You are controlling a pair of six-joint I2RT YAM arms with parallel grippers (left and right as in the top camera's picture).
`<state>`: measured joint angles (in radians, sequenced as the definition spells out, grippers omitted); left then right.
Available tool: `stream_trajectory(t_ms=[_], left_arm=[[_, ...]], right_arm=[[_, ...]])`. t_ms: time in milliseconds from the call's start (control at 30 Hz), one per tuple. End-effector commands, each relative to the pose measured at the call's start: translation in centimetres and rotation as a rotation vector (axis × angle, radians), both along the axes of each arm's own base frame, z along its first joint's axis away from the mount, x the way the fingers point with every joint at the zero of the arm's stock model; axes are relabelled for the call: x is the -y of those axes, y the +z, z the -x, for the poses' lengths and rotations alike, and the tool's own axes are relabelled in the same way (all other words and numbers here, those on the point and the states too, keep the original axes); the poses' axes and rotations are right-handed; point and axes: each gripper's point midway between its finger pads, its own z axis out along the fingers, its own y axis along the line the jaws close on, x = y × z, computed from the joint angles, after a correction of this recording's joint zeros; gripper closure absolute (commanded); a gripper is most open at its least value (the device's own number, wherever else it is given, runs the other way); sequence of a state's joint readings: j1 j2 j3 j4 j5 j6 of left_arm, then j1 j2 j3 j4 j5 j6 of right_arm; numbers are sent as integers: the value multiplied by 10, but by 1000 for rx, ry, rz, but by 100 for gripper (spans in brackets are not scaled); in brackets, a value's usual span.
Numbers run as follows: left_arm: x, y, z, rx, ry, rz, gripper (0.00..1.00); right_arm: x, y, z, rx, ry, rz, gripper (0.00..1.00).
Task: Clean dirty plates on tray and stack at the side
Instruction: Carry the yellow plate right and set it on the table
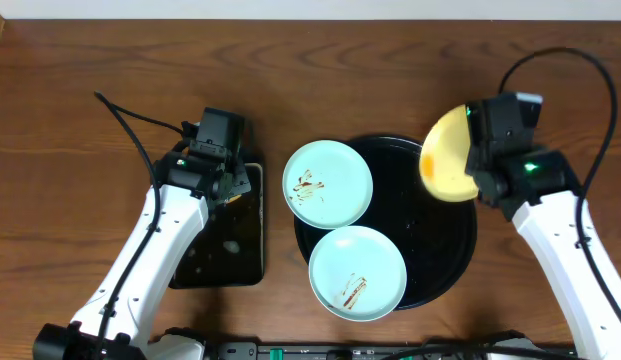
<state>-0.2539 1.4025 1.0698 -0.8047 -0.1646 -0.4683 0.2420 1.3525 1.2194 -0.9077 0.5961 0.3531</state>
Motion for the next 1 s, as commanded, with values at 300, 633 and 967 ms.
stream_trajectory(t_ms=[300,633,967], left_arm=[[-5,1,1,9,19,-13,93],[-5,1,1,10,19,-14,93],[-5,1,0,12,19,-13,93]], right_arm=[[-18,74,-1,-23,235,396,99],[-47,69,13,-78,305,512,98],[-58,61,12,-91,322,526,98]])
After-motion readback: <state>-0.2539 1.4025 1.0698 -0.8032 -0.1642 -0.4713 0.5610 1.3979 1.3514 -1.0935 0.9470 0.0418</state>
